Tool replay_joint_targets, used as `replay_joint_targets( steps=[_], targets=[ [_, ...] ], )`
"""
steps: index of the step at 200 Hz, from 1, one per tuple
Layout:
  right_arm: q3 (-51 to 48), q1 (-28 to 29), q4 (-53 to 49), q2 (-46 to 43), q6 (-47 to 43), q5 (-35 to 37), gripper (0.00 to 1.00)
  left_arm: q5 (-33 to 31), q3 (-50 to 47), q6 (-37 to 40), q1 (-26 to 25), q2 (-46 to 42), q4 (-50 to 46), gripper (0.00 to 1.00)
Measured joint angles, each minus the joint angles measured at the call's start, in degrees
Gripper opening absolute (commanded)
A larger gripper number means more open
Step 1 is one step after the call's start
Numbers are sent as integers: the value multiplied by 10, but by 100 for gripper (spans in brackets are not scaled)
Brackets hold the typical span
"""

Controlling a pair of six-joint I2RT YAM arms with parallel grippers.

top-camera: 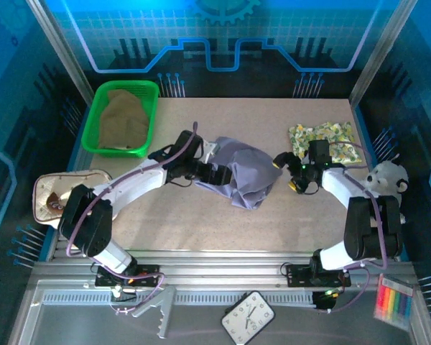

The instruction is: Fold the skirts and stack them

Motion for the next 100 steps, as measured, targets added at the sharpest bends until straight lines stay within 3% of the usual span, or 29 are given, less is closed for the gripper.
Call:
replay_joint_targets(
  steps=[37, 100],
  targets=[
    [-61, -1, 46, -38, 64, -6, 86, -76, -22, -30, -70, -1, 21, 99],
    [-120, 5, 182, 7, 176, -39, 74, -189, -38, -43, -159, 2, 46, 99]
  ],
)
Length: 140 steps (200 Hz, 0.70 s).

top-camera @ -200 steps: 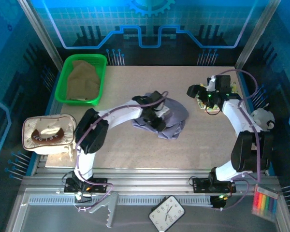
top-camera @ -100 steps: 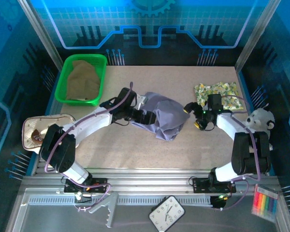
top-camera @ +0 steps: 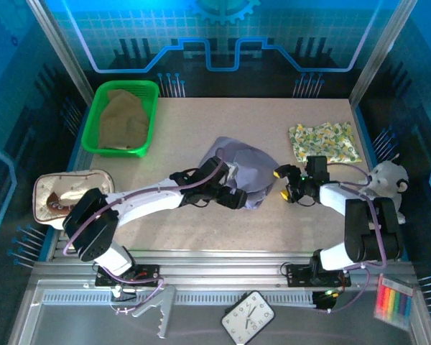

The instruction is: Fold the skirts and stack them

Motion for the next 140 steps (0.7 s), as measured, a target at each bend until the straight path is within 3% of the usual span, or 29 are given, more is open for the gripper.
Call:
replay_joint_targets(
  steps=[55, 113, 140],
  targets=[
    [-3, 17, 110, 43, 51, -2, 52, -23, 0, 2, -8, 15, 0, 99],
    [-26, 24, 180, 46, 87, 12, 0, -8, 0, 16, -8, 16, 0, 99],
    [-21, 40, 151, -13, 83, 35, 0, 0, 5, 18, -8, 17, 0, 99]
  ],
)
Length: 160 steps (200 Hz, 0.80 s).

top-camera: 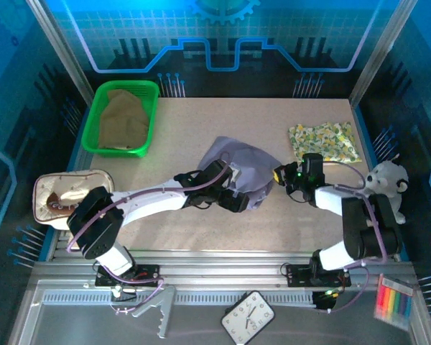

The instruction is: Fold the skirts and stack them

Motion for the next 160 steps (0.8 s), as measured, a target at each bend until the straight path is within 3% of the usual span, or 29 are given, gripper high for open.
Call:
replay_joint_targets(
  steps=[62, 112, 160],
  targets=[
    [132, 106, -125, -134, -57, 115, 0, 0, 28, 8, 0, 17, 0, 99],
    [299, 214, -189, -96, -133, 231, 0, -2, 34, -9, 9, 16, 20, 99],
    [434, 255, -220, -14, -169, 305, 0, -2, 28, -22, 20, -7, 48, 97]
  ],
)
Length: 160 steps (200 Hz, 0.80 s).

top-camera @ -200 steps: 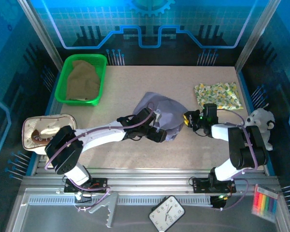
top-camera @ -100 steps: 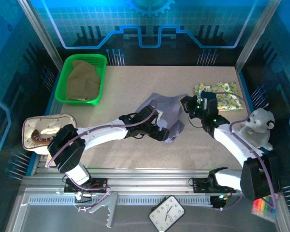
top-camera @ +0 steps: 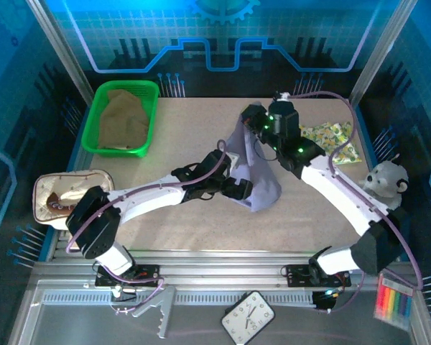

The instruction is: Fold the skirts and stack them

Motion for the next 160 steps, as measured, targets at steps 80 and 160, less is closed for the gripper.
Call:
replay_joint_targets(
  steps=[80, 160],
  targets=[
    [74, 7, -32, 83, -8, 25, 0, 57, -69, -33, 23, -47, 67, 77],
    [81, 7, -37, 83, -8, 25, 0, 124, 5, -28, 23, 71, 87, 49]
  ],
)
